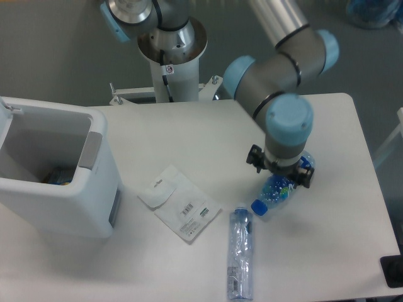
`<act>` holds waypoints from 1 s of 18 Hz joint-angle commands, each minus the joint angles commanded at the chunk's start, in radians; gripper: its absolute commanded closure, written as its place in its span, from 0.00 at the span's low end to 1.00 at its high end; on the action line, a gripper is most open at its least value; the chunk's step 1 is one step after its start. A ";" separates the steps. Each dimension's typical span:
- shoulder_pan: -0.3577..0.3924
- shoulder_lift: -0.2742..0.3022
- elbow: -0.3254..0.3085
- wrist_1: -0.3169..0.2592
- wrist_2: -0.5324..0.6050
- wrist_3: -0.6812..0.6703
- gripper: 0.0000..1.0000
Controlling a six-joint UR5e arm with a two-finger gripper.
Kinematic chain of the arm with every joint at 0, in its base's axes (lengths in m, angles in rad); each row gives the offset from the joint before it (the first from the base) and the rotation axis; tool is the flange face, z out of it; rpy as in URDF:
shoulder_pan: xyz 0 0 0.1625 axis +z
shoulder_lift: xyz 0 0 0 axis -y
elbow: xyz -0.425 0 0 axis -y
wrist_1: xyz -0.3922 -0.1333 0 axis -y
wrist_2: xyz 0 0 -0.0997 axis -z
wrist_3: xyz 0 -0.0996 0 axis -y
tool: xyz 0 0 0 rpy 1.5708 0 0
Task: Open the trash can
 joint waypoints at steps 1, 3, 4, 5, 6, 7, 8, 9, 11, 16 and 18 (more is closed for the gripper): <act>0.000 -0.006 0.002 0.000 0.000 0.000 0.00; -0.009 -0.021 0.000 -0.002 0.002 0.000 0.00; -0.015 -0.034 0.002 0.000 0.003 0.000 0.00; -0.015 -0.046 0.006 0.000 0.006 -0.002 0.00; -0.017 -0.054 0.012 0.000 0.020 0.000 0.00; -0.018 -0.055 0.014 0.000 0.035 0.002 0.00; -0.021 -0.060 0.014 0.000 0.041 0.005 0.00; -0.025 -0.071 0.014 0.000 0.044 0.006 0.00; -0.031 -0.084 0.014 0.000 0.063 0.003 0.00; -0.051 -0.114 0.018 0.002 0.120 0.002 0.00; -0.052 -0.121 0.018 0.002 0.121 -0.002 0.00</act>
